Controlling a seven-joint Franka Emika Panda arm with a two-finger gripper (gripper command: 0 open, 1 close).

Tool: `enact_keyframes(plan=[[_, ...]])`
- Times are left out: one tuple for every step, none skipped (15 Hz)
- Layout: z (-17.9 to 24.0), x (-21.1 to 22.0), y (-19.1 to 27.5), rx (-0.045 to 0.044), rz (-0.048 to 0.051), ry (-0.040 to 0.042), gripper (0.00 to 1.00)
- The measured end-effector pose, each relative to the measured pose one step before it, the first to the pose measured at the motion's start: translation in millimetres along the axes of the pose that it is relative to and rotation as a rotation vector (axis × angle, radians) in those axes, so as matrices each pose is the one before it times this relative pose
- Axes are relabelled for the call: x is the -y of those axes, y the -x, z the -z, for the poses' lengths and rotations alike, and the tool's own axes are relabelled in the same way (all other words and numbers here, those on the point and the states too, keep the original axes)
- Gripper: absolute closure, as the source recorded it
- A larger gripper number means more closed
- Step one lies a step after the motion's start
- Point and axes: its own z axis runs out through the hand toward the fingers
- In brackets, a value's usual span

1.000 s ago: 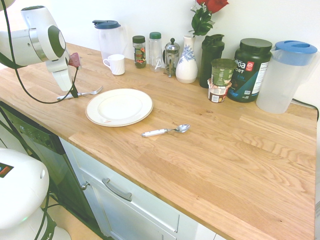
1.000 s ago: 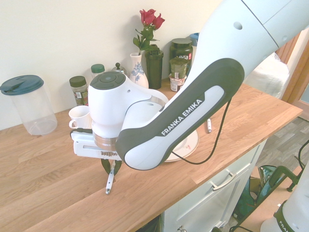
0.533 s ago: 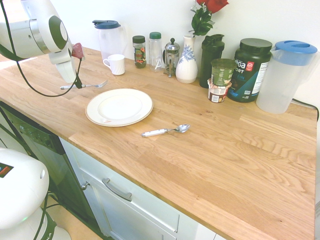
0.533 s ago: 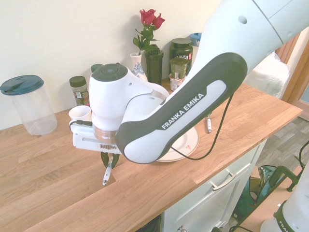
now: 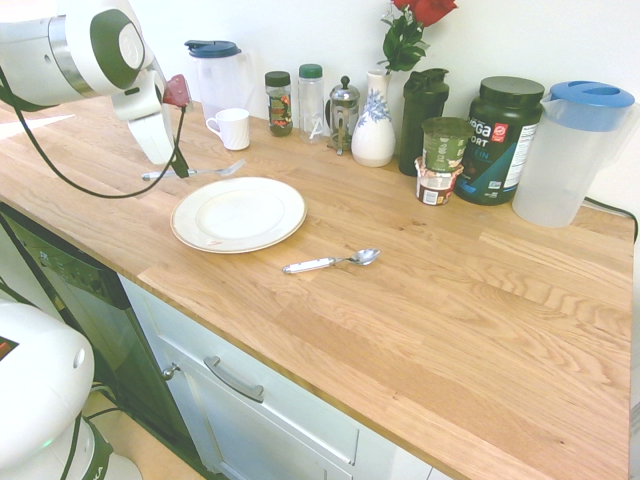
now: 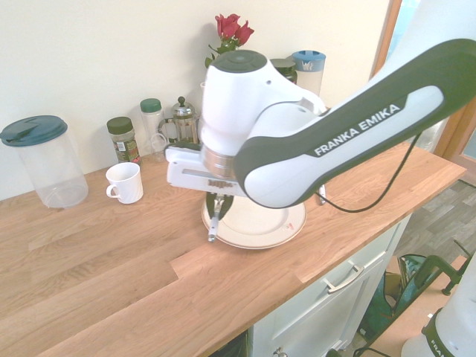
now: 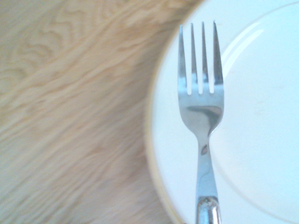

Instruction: Put the fork into the plate

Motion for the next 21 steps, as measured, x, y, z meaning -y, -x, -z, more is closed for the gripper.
enact_keyframes(plan=[[-0.47,-8.22,-12.87,-0.00381,-0.00023,0.00547,1.0],[0.33,-7.29,-10.74,-0.00184,-0.00113,0.00284,1.0],[0.98,-5.67,-9.46,-0.00475,-0.00133,-0.00146,1.0],[-0.61,-4.69,-7.53,-0.0033,-0.00353,0.00226,1.0],[-2.49,-4.49,-6.3,-0.00129,-0.00438,0.00493,1.0],[-3.9,-3.62,-5.55,0.00181,-0.00258,0.00291,1.0],[-3.67,-0.33,-4.77,0.00148,-0.00166,-0.00621,1.0],[-1.96,3.29,-4.53,0.00139,-0.00153,-0.01118,1.0],[-3.75,2.89,-4.14,-0.00032,0.00069,-0.0076,1.0],[-5.74,2.53,-5.07,-0.00427,0.00022,-0.00316,1.0],[-6.47,1.47,-4.32,-0.00536,-0.00096,0.00238,1.0],[-7.76,0.94,-3.88,-0.00569,0.00055,0.0049,1.0],[-7.24,0.64,-2.64,-0.00311,0.00123,0.00339,1.0],[-6.23,0.45,-2.04,-0.00184,0.00189,0.00252,1.0],[-2.1,2.14,-1.21,0.00231,0.00014,-0.0098,1.0],[-0.68,0.64,-0.63,-0.00034,0.00053,-0.00364,1.0],[-0.03,-0.09,0.36,-0.00013,0.00101,-0.00002,0.0],[0.04,-0.14,0.57,0.00002,0.00068,-0.00011,0.0],[0.05,-0.11,0.52,-0.00001,0.00048,-0.00014,0.0],[0.1,-0.17,0.91,0.00001,0.00035,-0.0003,0.0],[0.16,-0.23,1.29,0.00002,-0.00015,-0.00048,0.0]])
